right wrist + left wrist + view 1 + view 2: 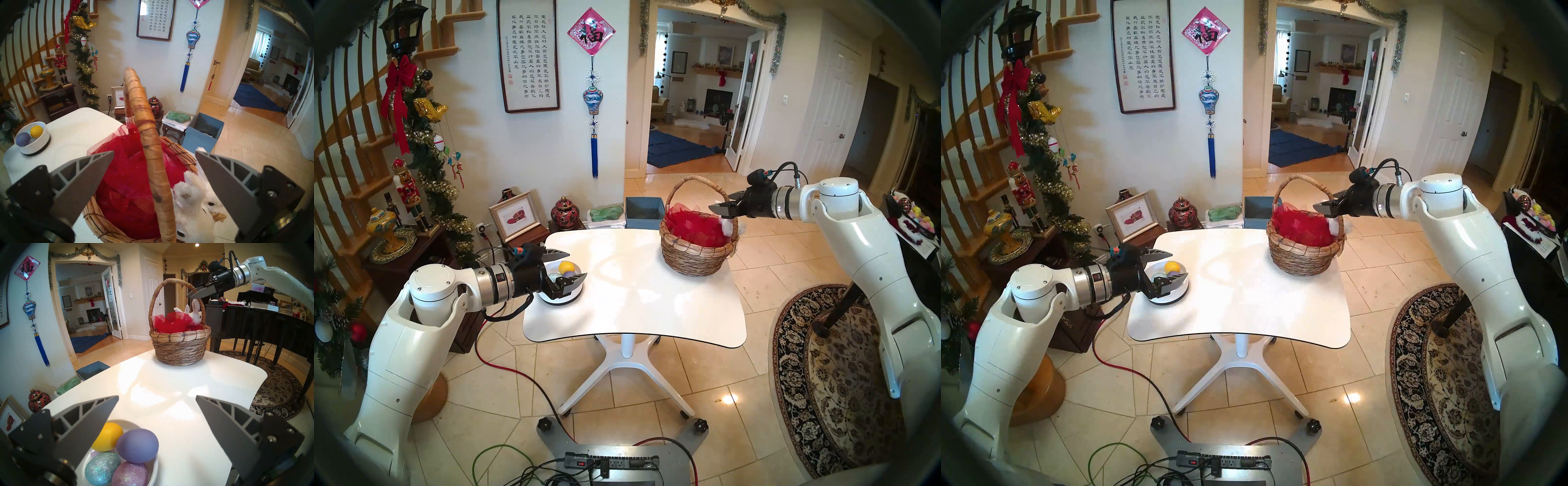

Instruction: Put easter egg into basket

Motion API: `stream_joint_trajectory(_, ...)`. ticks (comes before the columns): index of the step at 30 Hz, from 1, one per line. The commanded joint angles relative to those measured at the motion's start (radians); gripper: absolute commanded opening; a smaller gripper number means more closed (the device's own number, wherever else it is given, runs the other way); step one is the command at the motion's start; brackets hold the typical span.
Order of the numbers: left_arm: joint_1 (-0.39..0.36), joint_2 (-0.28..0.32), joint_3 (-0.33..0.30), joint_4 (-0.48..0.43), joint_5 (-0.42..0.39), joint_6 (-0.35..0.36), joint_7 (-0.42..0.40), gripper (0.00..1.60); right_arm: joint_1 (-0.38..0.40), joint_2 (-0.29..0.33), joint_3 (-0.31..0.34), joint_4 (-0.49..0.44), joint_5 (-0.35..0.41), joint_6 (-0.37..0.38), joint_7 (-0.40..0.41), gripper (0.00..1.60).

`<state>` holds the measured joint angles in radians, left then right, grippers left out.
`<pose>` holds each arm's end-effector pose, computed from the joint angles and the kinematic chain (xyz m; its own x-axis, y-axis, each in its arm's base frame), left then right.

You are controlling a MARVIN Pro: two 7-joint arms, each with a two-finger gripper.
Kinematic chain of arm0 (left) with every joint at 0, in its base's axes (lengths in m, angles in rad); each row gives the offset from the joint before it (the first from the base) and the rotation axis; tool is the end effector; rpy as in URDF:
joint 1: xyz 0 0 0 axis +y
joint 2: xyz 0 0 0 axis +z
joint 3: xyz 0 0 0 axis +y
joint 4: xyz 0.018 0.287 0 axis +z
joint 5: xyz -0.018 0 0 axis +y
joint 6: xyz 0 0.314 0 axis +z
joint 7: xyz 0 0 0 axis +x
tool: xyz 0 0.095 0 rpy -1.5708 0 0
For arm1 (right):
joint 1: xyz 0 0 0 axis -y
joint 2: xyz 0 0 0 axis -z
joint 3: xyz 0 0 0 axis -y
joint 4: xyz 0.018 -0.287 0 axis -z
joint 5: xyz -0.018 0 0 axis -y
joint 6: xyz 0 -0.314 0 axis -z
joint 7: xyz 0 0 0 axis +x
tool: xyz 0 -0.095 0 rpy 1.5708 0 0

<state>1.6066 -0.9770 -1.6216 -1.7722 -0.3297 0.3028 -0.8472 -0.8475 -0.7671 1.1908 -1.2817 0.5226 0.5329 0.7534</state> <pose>0.3823 0.0812 -0.2300 0.1299 -0.2680 0.9546 -0.7602 -0.6451 -0.0776 0.5244 -0.1511 -0.1139 0.2780 0.3138 0.9079 0.6221 -0.7789 0.0787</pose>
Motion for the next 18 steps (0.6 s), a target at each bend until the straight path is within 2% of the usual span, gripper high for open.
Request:
stream_joint_trajectory(1, -0.007, 0.001, -0.001, -0.005, 0.0, 0.0, 0.0, 1.6, 0.024, -0.002, 0.009, 0.004, 0.002, 0.006, -0.003, 1.18)
stream_joint_trajectory(3, -0.007, 0.001, -0.001, -0.005, 0.0, 0.0, 0.0, 1.6, 0.024, -0.003, 0.009, 0.005, 0.001, 0.007, -0.003, 1.0)
stream_joint_trajectory(4, -0.007, 0.001, -0.001, -0.005, 0.0, 0.0, 0.0, 1.6, 0.023, -0.003, 0.009, 0.005, 0.001, 0.007, -0.004, 0.8)
stream_joint_trajectory(7, -0.007, 0.001, -0.001, -0.005, 0.0, 0.0, 0.0, 1.6, 0.021, -0.003, 0.009, 0.006, 0.0, 0.006, -0.005, 0.75)
stream_joint_trajectory(10, -0.007, 0.001, -0.001, -0.005, 0.0, 0.0, 0.0, 1.6, 0.019, -0.003, 0.008, 0.007, -0.001, 0.005, -0.006, 0.59)
stream_joint_trajectory(12, -0.007, 0.001, -0.001, -0.005, 0.0, 0.0, 0.0, 1.6, 0.018, -0.002, 0.008, 0.005, 0.0, 0.005, -0.007, 0.31)
stream_joint_trajectory(15, -0.007, 0.001, -0.001, -0.005, 0.0, 0.0, 0.0, 1.6, 0.016, 0.003, 0.004, 0.001, -0.006, -0.001, -0.008, 0.0)
stream_joint_trajectory(18, -0.007, 0.001, -0.001, -0.005, 0.0, 0.0, 0.0, 1.6, 0.007, 0.011, 0.005, -0.013, -0.005, -0.004, -0.005, 0.0)
